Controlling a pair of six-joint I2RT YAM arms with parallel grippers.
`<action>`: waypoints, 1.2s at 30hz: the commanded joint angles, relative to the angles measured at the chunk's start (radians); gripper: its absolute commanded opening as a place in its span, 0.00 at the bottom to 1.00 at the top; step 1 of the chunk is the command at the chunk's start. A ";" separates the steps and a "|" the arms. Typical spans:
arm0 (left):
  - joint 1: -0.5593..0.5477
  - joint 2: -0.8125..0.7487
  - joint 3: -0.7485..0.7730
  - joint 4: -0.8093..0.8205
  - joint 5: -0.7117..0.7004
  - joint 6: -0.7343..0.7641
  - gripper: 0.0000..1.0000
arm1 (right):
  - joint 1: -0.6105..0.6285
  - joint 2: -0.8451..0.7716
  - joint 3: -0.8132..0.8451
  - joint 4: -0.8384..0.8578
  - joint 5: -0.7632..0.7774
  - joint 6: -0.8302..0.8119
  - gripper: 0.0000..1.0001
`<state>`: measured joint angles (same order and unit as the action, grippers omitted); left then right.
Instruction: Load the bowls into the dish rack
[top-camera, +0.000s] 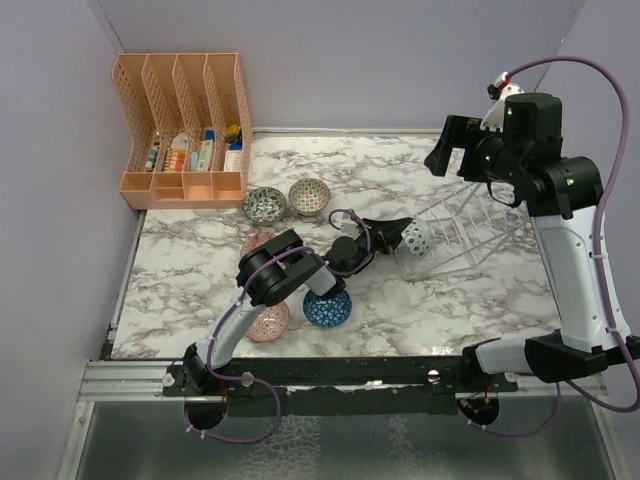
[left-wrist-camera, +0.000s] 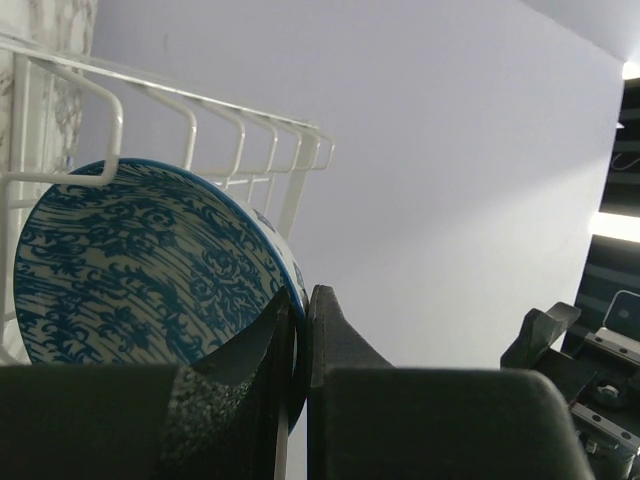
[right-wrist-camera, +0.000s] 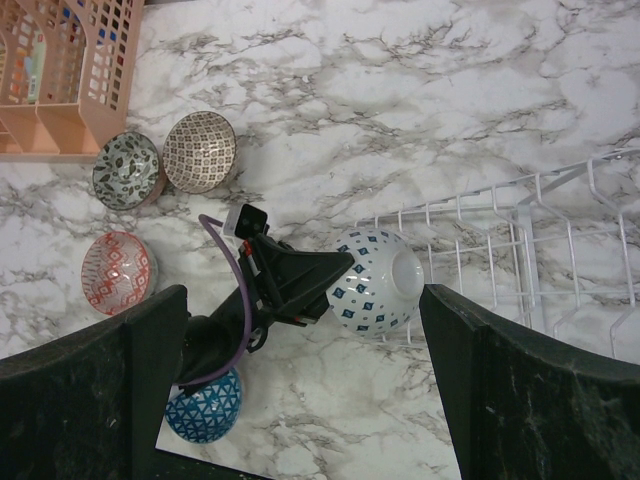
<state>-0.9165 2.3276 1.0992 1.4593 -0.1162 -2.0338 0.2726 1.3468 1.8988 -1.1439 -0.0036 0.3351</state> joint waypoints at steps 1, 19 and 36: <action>-0.011 -0.038 0.014 -0.051 0.121 -0.040 0.00 | -0.007 0.008 0.029 0.010 -0.005 -0.017 1.00; 0.009 -0.107 0.026 -0.277 0.241 -0.031 0.19 | -0.007 0.024 0.036 0.031 -0.052 -0.023 1.00; 0.033 -0.178 -0.002 -0.395 0.286 0.012 0.70 | -0.007 0.022 0.037 0.042 -0.081 -0.019 1.00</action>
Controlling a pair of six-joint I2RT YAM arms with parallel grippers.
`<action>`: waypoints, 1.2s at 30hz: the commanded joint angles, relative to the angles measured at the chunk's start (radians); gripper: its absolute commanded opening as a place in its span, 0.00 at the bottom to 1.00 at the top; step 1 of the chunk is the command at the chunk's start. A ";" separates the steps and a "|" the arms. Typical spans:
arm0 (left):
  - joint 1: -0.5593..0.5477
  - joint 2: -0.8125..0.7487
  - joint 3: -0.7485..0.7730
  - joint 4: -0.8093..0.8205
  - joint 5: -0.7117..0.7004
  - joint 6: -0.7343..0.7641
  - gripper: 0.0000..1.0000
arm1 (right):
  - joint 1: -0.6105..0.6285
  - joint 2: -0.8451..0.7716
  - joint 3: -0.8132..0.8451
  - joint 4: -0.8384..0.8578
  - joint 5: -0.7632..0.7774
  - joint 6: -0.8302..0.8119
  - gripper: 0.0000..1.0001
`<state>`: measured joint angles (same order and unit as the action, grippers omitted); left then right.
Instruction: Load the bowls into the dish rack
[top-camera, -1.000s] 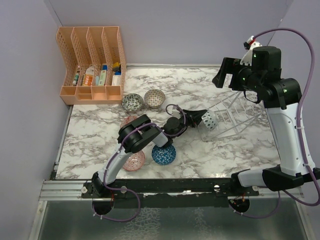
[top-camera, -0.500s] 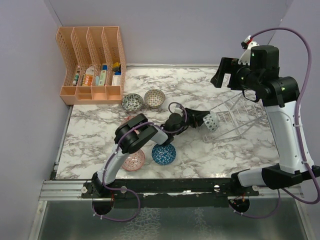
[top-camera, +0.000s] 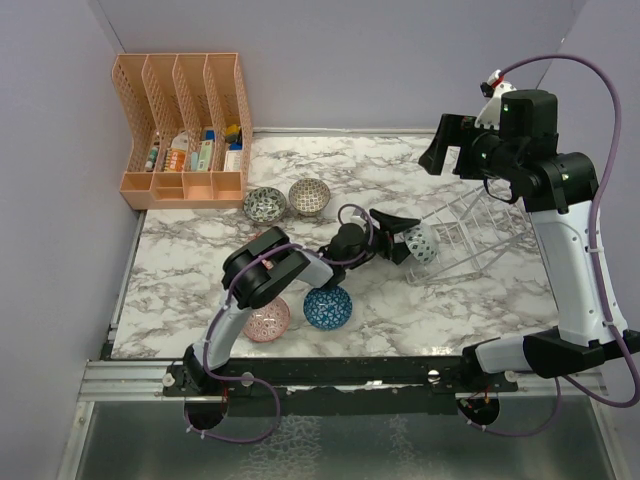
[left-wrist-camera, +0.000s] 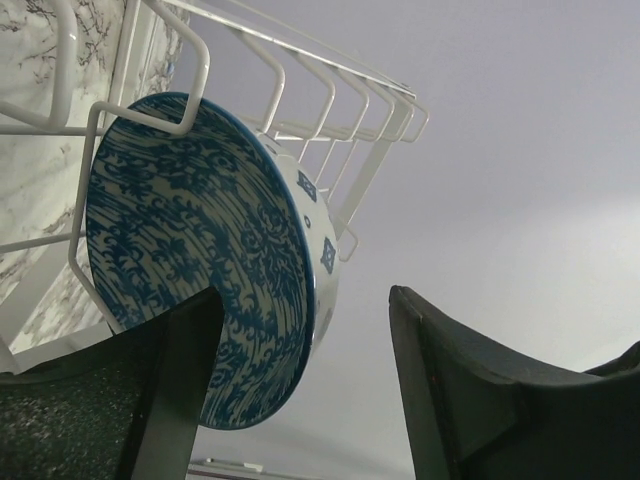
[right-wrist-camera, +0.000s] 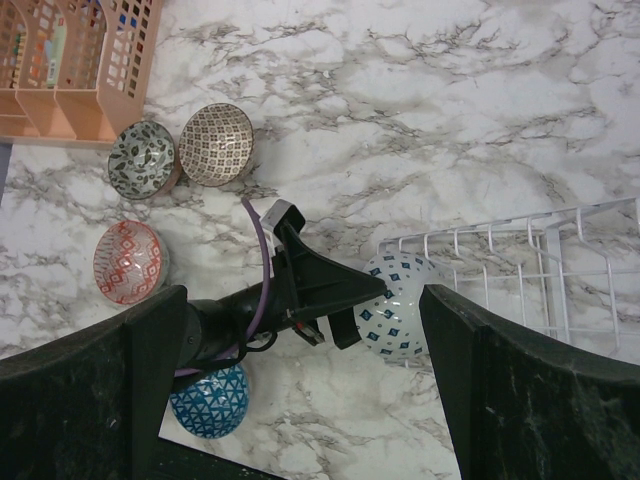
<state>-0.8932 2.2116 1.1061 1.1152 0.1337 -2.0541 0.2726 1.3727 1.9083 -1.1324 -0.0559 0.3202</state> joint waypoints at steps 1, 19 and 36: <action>0.013 -0.072 -0.008 -0.071 0.042 0.045 0.71 | -0.007 -0.005 0.028 0.031 -0.030 -0.004 1.00; 0.107 -0.317 -0.037 -0.581 0.173 0.366 0.99 | -0.007 -0.027 0.031 0.033 -0.053 -0.006 0.99; 0.133 -0.691 0.142 -1.570 0.065 1.216 0.90 | -0.007 -0.060 0.034 0.033 -0.096 0.000 1.00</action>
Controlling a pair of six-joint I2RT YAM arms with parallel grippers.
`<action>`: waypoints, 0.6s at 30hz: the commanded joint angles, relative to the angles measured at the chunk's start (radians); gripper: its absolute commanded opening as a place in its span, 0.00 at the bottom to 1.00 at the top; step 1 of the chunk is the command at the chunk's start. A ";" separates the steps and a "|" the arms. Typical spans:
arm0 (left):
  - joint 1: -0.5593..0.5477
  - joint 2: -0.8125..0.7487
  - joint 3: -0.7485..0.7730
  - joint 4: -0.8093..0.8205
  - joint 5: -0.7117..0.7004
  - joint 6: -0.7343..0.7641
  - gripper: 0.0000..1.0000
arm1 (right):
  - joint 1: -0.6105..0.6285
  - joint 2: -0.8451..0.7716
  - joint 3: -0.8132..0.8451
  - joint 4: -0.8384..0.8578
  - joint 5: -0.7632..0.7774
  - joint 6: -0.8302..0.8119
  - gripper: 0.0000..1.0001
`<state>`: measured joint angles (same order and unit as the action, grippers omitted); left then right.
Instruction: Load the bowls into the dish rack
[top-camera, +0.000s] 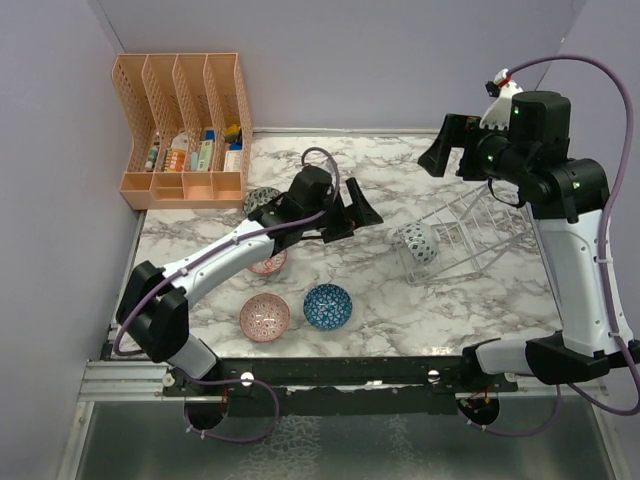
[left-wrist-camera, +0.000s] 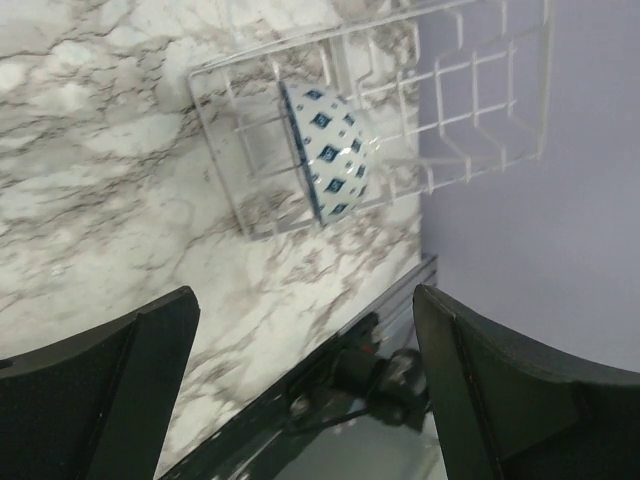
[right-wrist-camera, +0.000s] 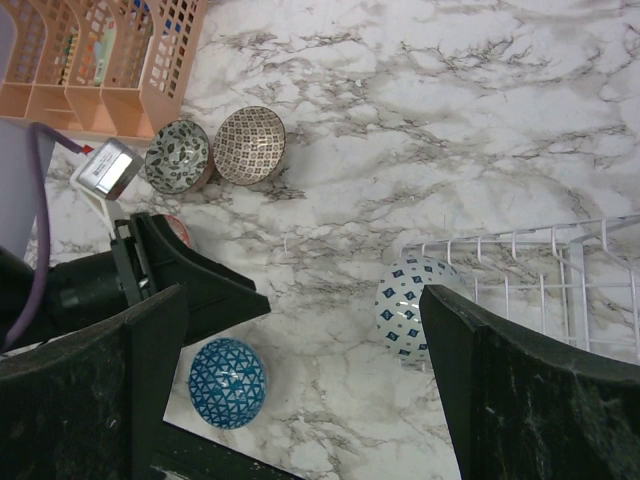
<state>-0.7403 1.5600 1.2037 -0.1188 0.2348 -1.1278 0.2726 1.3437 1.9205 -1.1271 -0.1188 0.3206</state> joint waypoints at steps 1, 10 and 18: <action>-0.040 -0.037 0.061 -0.409 -0.052 0.338 0.89 | -0.007 -0.033 0.022 0.029 -0.035 0.002 0.99; -0.299 -0.056 0.017 -0.629 -0.185 0.397 0.83 | -0.007 -0.048 0.000 0.034 -0.064 0.016 1.00; -0.424 -0.031 -0.075 -0.608 -0.325 0.386 0.78 | -0.007 -0.062 -0.016 0.032 -0.070 0.020 1.00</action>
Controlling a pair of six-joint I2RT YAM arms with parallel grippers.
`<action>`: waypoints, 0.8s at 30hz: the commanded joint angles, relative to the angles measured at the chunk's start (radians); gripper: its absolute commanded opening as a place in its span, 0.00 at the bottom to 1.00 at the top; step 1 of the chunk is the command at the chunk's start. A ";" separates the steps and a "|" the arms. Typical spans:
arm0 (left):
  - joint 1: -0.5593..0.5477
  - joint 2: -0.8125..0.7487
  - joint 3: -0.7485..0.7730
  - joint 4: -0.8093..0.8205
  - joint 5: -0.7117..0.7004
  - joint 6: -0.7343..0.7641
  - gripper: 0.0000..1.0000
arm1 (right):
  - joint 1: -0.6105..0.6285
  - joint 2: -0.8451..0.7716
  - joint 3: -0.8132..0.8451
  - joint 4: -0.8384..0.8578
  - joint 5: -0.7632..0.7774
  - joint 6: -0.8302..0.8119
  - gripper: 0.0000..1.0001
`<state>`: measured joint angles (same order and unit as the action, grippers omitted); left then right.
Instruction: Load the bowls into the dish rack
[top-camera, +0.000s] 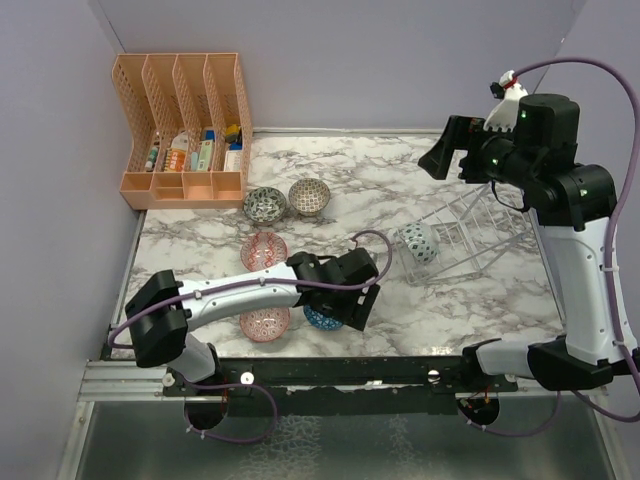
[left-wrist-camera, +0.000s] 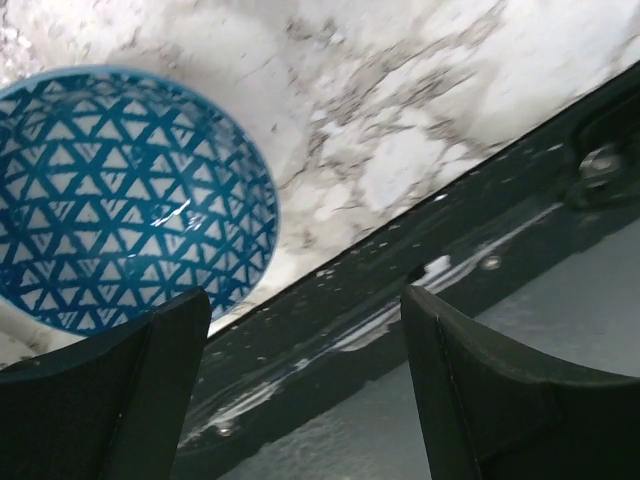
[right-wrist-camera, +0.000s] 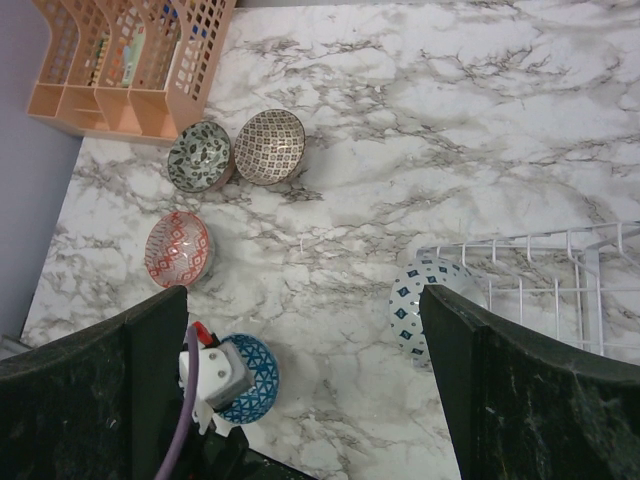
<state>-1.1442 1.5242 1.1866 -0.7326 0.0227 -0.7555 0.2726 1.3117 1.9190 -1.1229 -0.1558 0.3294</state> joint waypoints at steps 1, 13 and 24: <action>-0.021 0.009 -0.072 0.025 -0.123 0.020 0.76 | -0.007 -0.031 -0.016 0.027 -0.034 0.011 1.00; -0.052 0.147 -0.078 0.149 -0.226 0.150 0.50 | -0.007 -0.041 0.025 -0.001 0.001 -0.001 1.00; -0.052 0.192 -0.102 0.143 -0.233 0.188 0.00 | -0.007 -0.049 0.051 -0.014 0.054 -0.005 1.00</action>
<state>-1.1976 1.6947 1.1107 -0.5961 -0.2085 -0.5835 0.2726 1.2804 1.9293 -1.1294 -0.1417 0.3355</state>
